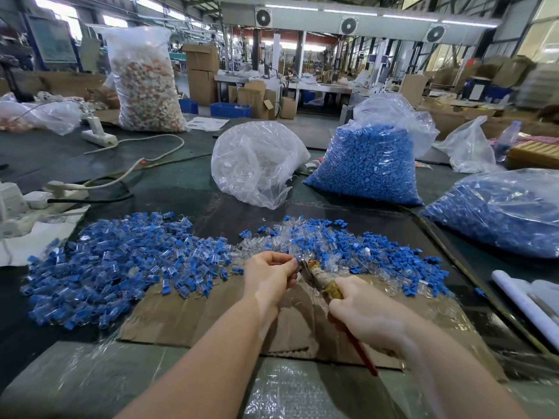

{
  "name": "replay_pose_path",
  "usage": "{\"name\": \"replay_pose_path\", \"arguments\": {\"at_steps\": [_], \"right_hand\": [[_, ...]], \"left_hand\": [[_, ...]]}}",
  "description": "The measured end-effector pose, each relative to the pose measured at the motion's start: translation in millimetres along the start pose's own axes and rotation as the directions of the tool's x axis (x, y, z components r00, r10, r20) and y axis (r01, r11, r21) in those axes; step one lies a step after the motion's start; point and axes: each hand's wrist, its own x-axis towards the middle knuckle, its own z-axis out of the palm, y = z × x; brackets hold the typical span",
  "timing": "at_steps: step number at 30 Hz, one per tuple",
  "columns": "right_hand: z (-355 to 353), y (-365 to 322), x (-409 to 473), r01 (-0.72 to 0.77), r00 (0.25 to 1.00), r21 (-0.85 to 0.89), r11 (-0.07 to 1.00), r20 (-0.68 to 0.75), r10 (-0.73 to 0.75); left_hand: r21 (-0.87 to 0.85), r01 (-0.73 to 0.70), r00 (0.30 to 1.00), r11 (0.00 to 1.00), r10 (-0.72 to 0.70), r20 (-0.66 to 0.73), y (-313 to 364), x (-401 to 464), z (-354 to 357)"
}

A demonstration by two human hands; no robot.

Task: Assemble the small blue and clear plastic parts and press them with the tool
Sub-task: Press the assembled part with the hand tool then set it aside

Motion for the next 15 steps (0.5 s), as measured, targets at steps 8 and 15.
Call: {"name": "replay_pose_path", "arguments": {"at_steps": [8,15], "right_hand": [[8.1,3.8,2.3,0.015,0.999,0.163,0.987,-0.04,-0.008],[12.8,23.1,9.5,0.002,0.968,0.219,0.976,-0.247,0.054]], "left_hand": [[-0.025,-0.023,1.0,0.999,0.023,-0.018,2.7,1.4,2.0],[0.333,-0.183,0.972,0.925,0.222,-0.082,0.3,3.6,-13.1]]}}
